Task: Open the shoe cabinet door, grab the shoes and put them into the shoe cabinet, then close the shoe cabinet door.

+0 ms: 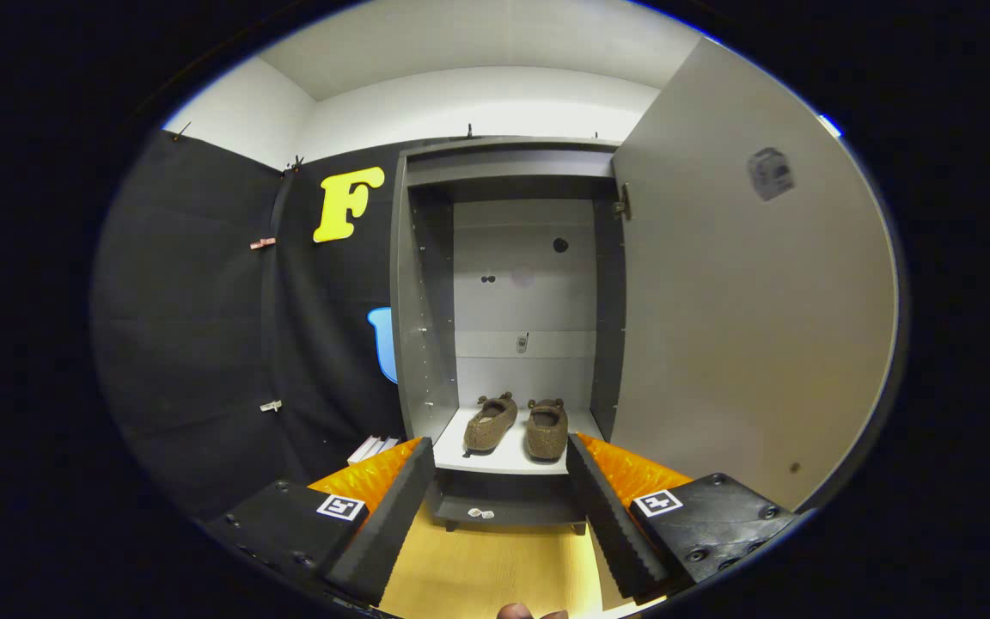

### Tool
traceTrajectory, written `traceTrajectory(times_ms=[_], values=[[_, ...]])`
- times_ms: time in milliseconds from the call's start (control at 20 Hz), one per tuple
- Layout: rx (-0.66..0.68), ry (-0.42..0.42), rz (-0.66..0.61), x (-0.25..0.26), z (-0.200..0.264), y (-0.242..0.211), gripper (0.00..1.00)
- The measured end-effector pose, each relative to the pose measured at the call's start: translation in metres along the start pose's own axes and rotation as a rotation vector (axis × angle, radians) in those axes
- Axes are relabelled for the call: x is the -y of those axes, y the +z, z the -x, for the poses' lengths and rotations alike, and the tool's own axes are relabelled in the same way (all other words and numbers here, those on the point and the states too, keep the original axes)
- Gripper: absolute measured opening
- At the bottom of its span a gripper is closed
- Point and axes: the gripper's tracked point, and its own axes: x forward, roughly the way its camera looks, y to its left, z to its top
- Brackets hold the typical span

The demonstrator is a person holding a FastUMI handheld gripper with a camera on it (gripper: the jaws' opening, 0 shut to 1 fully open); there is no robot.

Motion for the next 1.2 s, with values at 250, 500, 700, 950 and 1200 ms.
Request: traceTrajectory(times_ms=[250, 500, 700, 950, 1200], values=[[0.024, -0.040, 0.000, 0.032, 0.063, 0.013, 0.98], [0.035, -0.121, -0.031, 0.081, 0.097, 0.015, 0.97], [0.015, -0.212, -0.061, 0.138, 0.118, 0.005, 0.97], [0.019, -0.310, -0.084, 0.215, 0.113, -0.001, 0.98], [0.001, -0.377, -0.087, 0.278, 0.076, -0.022, 0.98]])
